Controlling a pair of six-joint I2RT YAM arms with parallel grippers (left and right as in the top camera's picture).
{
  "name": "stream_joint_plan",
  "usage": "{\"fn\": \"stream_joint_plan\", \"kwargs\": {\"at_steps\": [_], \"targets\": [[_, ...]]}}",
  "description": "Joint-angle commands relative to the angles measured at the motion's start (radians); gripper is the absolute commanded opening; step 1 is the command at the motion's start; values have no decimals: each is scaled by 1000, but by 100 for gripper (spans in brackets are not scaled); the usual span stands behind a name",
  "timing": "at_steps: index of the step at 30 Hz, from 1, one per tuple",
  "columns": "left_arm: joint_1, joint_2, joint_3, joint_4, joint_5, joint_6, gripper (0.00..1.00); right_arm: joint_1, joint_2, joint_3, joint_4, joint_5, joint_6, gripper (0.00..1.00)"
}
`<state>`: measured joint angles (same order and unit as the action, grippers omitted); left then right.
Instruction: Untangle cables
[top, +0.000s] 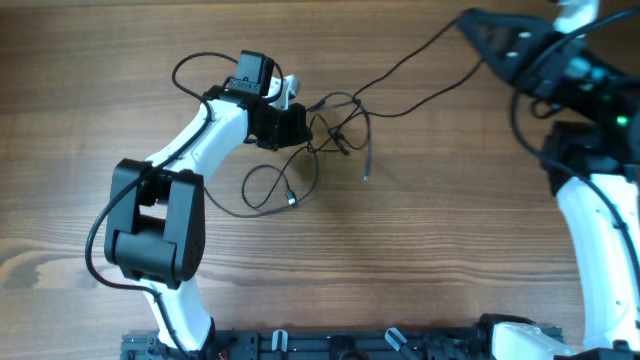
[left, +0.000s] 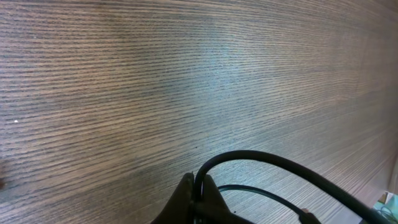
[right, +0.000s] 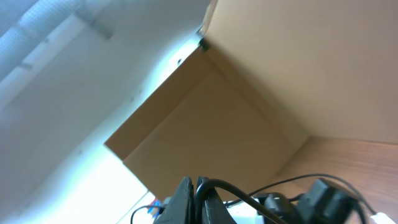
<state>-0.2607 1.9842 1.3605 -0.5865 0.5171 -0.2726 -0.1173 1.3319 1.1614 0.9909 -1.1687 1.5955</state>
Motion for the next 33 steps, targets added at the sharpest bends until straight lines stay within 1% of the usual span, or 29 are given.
{"fn": "stream_joint_plan", "kwargs": {"at_steps": [1, 9, 16, 24, 27, 29, 33], "targets": [[8, 12, -5, -4, -41, -9, 4, -109, -79, 19, 19, -2, 103, 5], [12, 12, -5, -8, -110, -32, 4, -322, -148, 23, 20, -34, 216, 5], [13, 12, -5, -14, -198, -58, 4, -488, -167, 91, 19, -46, 267, 5], [30, 12, -5, -19, -212, -80, 4, -579, -169, 125, 17, -71, 289, 4], [31, 12, -5, -19, -212, -80, 4, -600, -163, 125, 14, -100, 281, 4], [31, 12, -5, -20, -212, -80, 4, -615, -153, 125, -2, -131, 226, 4], [31, 12, -5, -23, -212, -80, 4, -620, -121, 125, -202, -216, 68, 4]]}}
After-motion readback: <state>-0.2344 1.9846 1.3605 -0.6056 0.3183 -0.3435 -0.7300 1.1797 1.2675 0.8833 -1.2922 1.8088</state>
